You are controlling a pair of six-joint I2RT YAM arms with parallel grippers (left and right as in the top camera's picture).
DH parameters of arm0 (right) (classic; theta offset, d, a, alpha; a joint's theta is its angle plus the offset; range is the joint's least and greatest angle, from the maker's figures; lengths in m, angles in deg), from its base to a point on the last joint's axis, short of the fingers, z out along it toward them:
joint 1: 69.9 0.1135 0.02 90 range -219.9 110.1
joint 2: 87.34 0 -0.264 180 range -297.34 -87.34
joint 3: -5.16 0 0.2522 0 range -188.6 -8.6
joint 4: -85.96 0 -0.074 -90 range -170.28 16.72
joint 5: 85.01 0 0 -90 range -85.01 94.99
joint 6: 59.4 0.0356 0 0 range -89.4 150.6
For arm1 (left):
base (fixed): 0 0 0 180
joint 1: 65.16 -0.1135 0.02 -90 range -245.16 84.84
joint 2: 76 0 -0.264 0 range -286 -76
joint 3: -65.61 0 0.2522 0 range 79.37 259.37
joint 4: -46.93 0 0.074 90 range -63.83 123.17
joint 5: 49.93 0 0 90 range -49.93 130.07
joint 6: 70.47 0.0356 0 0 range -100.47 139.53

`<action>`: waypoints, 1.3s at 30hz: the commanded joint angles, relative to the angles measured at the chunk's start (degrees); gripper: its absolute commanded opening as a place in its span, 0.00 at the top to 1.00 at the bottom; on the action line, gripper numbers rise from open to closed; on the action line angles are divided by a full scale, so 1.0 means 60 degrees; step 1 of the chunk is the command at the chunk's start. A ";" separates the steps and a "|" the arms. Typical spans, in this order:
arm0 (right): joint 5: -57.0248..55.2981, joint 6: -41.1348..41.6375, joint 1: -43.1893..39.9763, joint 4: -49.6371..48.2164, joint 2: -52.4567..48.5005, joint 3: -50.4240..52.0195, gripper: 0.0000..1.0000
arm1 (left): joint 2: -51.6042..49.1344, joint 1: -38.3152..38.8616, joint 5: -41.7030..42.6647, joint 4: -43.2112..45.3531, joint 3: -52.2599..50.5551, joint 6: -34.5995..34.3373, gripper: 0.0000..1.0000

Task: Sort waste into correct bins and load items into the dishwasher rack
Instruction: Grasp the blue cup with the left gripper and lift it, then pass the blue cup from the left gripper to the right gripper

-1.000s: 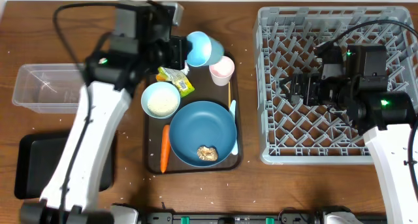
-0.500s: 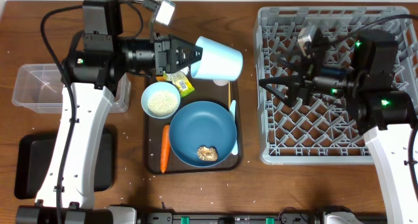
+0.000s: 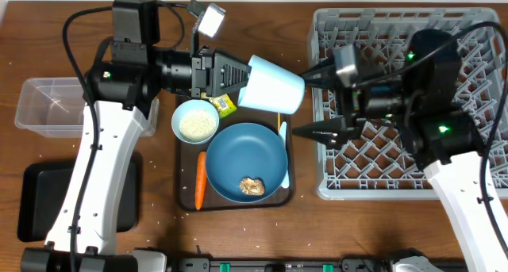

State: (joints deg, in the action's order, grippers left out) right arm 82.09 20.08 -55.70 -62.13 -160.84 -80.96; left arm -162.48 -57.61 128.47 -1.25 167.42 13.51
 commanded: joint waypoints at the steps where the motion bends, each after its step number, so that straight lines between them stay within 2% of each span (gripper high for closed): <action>1: -0.0353 -0.0113 0.0299 -0.0273 -0.0004 -0.0171 0.11 | 0.0055 -0.0011 0.0280 0.0040 0.0124 -0.0044 0.94; 5: -0.0918 0.0266 0.0474 -0.0812 -0.0004 -0.0171 0.10 | 0.0055 -0.0011 0.0280 0.0040 0.0124 -0.0040 0.94; 10: -0.1592 0.0321 0.0860 -0.1151 -0.0004 -0.0171 0.16 | 0.0055 -0.0011 0.0277 0.0040 0.0124 -0.0040 0.94; 15: -0.2514 0.0492 0.1282 -0.1209 -0.0004 -0.0171 0.39 | 0.0055 -0.0011 0.0277 0.0040 0.0124 -0.0040 0.94; 18: -0.2601 0.0535 0.1290 -0.1213 -0.0004 -0.0171 0.44 | 0.0055 -0.0011 0.0280 0.0040 0.0124 -0.0040 0.94; 23: -0.2605 0.0594 0.1290 -0.1213 -0.0004 -0.0171 0.62 | 0.0055 -0.0011 0.0280 0.0040 0.0124 -0.0040 0.93; 24: -0.2612 0.0710 0.1290 -0.1213 -0.0004 -0.0171 0.61 | 0.0055 -0.0011 0.0280 0.0040 0.0124 -0.0040 0.88; 26: -0.2681 0.0790 0.1228 -0.1191 -0.0004 -0.0171 0.60 | 0.0055 -0.0011 0.0280 0.0040 0.0124 -0.0044 0.66; 31: -0.2969 0.1086 0.0798 -0.1009 0.0080 -0.0171 0.61 | 0.0055 -0.0036 0.0197 0.0051 0.0124 -0.0036 0.37; 35: -0.3162 0.1406 0.0222 -0.0648 0.0306 -0.0175 0.62 | 0.0055 -0.0149 -0.0627 0.0069 0.0124 -0.0033 0.30; 39: -0.3687 0.1974 -0.0546 -0.0047 0.0656 -0.0175 0.64 | 0.0055 -0.0364 -0.2459 0.0062 0.0124 -0.0033 0.28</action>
State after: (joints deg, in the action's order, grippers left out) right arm 63.67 28.01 -55.90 -63.60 -159.33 -80.96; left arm -162.48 -58.92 122.11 -0.92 167.42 13.23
